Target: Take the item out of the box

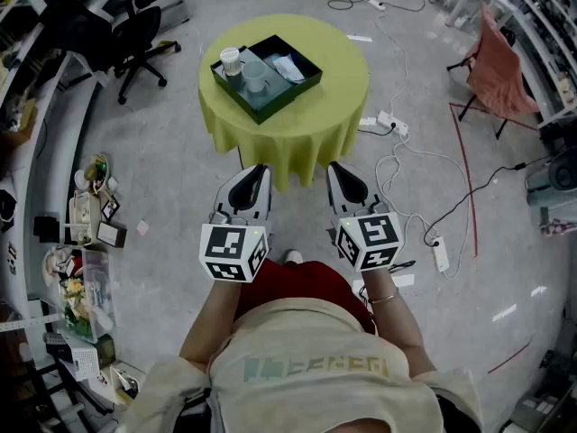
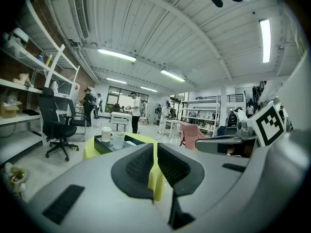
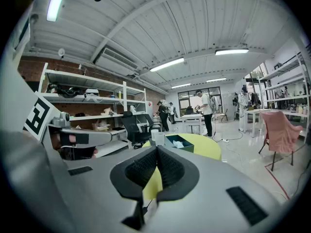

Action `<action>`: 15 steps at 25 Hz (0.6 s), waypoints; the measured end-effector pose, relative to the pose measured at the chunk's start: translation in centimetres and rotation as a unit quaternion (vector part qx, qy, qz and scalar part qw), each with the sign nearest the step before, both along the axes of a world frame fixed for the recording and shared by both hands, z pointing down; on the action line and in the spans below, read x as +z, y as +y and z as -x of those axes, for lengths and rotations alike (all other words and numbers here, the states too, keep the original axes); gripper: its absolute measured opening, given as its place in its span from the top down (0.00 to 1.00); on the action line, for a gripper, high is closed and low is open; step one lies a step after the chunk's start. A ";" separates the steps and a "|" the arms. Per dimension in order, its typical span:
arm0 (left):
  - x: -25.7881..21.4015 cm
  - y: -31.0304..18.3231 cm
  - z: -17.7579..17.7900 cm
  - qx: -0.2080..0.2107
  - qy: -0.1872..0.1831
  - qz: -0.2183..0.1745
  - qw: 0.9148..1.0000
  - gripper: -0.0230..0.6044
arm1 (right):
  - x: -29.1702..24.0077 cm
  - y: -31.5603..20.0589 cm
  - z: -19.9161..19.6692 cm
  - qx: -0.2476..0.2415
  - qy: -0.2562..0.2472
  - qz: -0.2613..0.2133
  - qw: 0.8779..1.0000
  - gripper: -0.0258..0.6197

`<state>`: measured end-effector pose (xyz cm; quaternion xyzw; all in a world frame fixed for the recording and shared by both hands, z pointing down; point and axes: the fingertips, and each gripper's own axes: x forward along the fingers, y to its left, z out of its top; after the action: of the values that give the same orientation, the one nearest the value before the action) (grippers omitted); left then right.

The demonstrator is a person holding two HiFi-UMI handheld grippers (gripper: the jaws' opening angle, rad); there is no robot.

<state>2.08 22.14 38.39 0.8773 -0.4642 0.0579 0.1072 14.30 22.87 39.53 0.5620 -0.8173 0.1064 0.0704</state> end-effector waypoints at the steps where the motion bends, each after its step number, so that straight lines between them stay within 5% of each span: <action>1: -0.1 0.0 0.0 -0.001 0.000 0.000 1.000 0.90 | -0.1 0.0 0.0 -0.001 -0.001 0.000 1.000 0.90; 15: -0.3 -0.1 -0.6 -0.008 0.000 -0.003 1.000 0.90 | 0.5 -0.6 -1.5 -0.001 -0.025 0.022 0.999 0.90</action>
<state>2.72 22.01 38.09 0.8738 -0.4716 0.0554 0.1051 15.75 22.28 40.07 0.5569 -0.8165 0.1385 0.0626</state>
